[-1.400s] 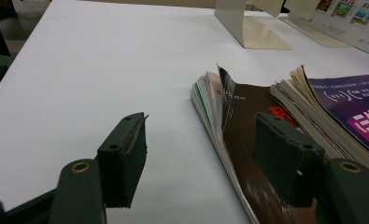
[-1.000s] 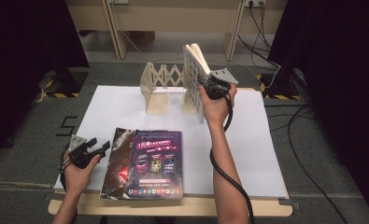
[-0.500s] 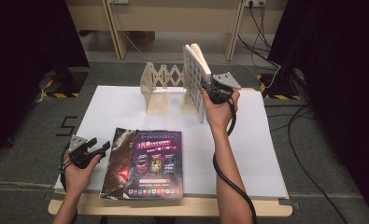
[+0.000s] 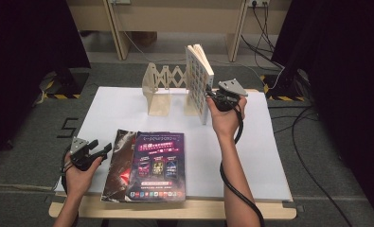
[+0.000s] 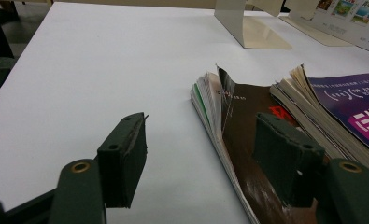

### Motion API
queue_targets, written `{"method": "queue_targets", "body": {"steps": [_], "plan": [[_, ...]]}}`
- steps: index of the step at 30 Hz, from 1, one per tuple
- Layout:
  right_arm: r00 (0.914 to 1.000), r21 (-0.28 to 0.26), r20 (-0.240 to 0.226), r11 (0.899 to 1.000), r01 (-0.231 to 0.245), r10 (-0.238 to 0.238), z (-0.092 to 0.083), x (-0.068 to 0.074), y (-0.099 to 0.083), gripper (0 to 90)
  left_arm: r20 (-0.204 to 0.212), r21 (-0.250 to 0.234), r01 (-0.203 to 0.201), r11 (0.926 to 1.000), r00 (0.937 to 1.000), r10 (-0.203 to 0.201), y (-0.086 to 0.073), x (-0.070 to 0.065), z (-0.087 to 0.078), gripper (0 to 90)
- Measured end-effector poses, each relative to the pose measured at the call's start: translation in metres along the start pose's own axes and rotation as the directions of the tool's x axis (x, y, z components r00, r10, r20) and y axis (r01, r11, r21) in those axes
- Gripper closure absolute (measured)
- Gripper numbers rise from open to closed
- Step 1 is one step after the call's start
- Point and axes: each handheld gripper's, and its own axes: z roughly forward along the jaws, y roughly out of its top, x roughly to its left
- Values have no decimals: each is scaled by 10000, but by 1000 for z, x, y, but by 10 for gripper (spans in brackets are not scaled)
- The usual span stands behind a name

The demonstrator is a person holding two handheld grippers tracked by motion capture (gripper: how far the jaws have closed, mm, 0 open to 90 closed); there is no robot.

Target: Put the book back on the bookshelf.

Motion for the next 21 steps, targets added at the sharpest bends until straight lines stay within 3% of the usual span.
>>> {"method": "queue_targets", "body": {"steps": [10,21], "plan": [[9995,393,-303,9992,60,-48,-18,5,-8,506,-48,-59,25,10000,10000,-26,0,0,0,337],[9970,1273,-772,9918,119,-20,-31,13,-42,508,-82,-40,109,9999,9999,-110,0,0,0,331]]}}
